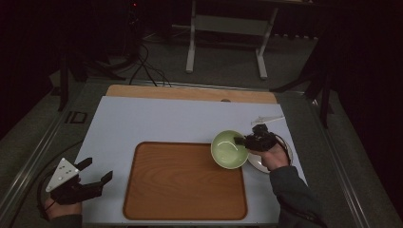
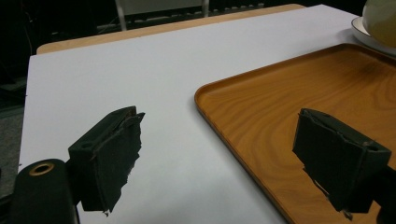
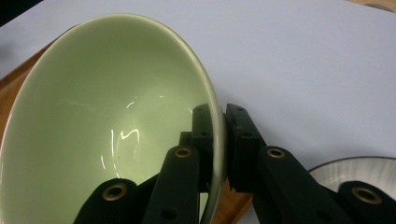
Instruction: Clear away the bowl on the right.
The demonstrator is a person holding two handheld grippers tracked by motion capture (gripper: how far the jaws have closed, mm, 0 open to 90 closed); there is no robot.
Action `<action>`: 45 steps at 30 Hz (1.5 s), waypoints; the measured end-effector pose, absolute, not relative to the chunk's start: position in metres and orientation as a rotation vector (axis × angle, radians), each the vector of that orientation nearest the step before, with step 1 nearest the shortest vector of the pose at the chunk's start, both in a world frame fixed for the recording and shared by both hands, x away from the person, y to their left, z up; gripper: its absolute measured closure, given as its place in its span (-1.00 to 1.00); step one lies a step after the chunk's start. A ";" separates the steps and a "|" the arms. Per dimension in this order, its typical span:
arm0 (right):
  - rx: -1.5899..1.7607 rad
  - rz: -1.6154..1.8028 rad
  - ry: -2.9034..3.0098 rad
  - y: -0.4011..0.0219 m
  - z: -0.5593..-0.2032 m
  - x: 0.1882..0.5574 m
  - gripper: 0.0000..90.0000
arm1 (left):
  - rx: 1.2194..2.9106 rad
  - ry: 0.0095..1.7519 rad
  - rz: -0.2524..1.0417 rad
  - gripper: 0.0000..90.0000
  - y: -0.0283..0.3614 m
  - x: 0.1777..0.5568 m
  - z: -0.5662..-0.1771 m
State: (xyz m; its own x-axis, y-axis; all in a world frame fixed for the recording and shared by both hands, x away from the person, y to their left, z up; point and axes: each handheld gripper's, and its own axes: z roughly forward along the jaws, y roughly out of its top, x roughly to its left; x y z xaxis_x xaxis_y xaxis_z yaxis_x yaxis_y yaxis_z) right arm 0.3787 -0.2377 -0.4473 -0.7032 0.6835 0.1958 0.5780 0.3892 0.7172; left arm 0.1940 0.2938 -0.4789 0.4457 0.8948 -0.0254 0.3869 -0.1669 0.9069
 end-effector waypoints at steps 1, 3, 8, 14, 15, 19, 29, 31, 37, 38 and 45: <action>1.144 1.211 2.508 -0.236 -0.447 0.379 0.84 | 1.753 1.105 0.674 -0.67 0.294 0.194 -0.479; 1.136 1.216 2.513 -0.234 -0.447 0.379 0.84 | 1.752 1.104 0.674 -0.67 0.294 0.194 -0.479; 1.119 1.224 2.521 -0.227 -0.445 0.379 0.84 | 1.753 1.104 0.674 -0.67 0.294 0.194 -0.479; 1.099 1.234 2.535 -0.218 -0.444 0.379 0.84 | 1.751 1.102 0.674 -0.67 0.293 0.194 -0.479; 1.095 1.234 2.537 -0.217 -0.445 0.379 0.84 | 1.751 1.102 0.674 -0.67 0.293 0.194 -0.479; 1.084 1.237 2.545 -0.212 -0.446 0.379 0.84 | 1.751 1.102 0.674 -0.67 0.294 0.194 -0.479; 1.063 1.253 2.566 -0.201 -0.447 0.377 0.84 | 1.753 1.104 0.671 -0.67 0.294 0.194 -0.479; 1.058 1.256 2.570 -0.199 -0.448 0.377 0.84 | 1.753 1.103 0.672 -0.67 0.294 0.194 -0.479; 1.037 1.261 2.586 -0.191 -0.448 0.376 0.84 | 1.750 1.103 0.668 -0.67 0.295 0.194 -0.479; 1.034 1.261 2.587 -0.189 -0.449 0.376 0.84 | 1.749 1.104 0.667 -0.67 0.295 0.194 -0.479; 1.027 1.254 2.605 -0.181 -0.451 0.373 0.84 | 1.745 1.105 0.668 -0.67 0.295 0.194 -0.479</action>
